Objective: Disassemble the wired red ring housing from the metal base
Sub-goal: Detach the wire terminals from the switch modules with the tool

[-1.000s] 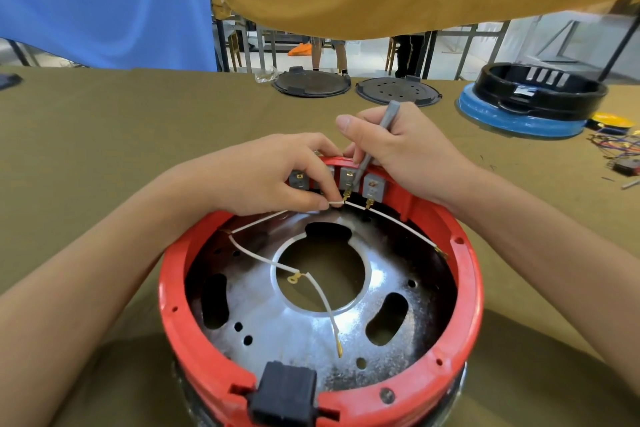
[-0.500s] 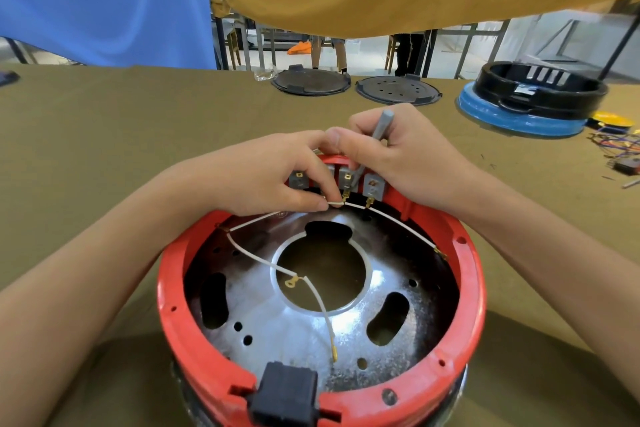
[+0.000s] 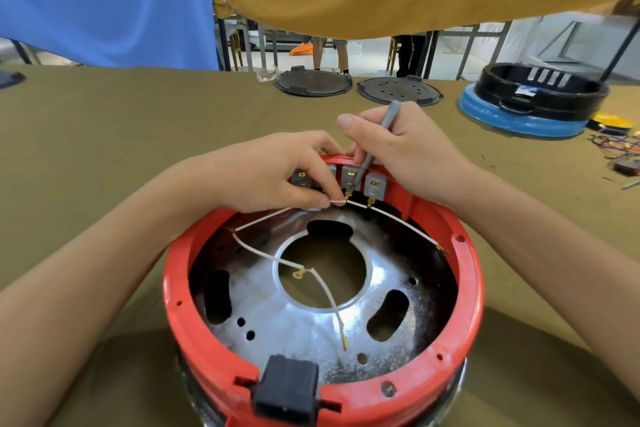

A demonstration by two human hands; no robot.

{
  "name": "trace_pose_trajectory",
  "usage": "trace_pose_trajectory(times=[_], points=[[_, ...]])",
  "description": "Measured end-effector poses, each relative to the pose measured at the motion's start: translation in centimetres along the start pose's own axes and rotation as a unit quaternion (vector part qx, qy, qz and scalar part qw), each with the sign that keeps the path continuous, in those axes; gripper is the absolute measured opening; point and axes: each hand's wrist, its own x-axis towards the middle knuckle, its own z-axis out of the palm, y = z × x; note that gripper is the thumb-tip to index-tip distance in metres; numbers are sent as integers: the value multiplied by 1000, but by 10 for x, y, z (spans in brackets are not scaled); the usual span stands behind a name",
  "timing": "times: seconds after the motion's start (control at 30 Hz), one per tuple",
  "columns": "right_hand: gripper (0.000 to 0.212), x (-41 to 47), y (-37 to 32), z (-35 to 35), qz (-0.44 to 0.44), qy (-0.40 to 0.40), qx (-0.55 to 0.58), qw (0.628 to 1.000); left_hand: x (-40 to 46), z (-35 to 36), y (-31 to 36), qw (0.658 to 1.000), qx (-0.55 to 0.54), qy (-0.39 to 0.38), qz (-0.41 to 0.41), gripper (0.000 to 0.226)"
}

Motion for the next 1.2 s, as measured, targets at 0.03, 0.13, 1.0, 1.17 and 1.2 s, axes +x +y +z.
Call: trace_pose_trajectory(times=[0.03,0.13,1.0,1.17,1.2], points=[[50,-1,-1,-1,-5,3,1,1000,0,0,0,1000,0,1,0,18],[50,-6,-1,-5,-41,30,-9,999,-2,0,2,1000,3,7,2,16],[43,-25,-6,-18,-99,-26,-144,984,-14,1,20,994,87,-65,-25,37],[47,-19,-2,-16,-34,-25,-73,996,-14,0,21,994,82,-67,-29,33],[46,-18,-2,-16,-28,-23,-68,997,-14,0,21,994,82,-67,-29,33]])
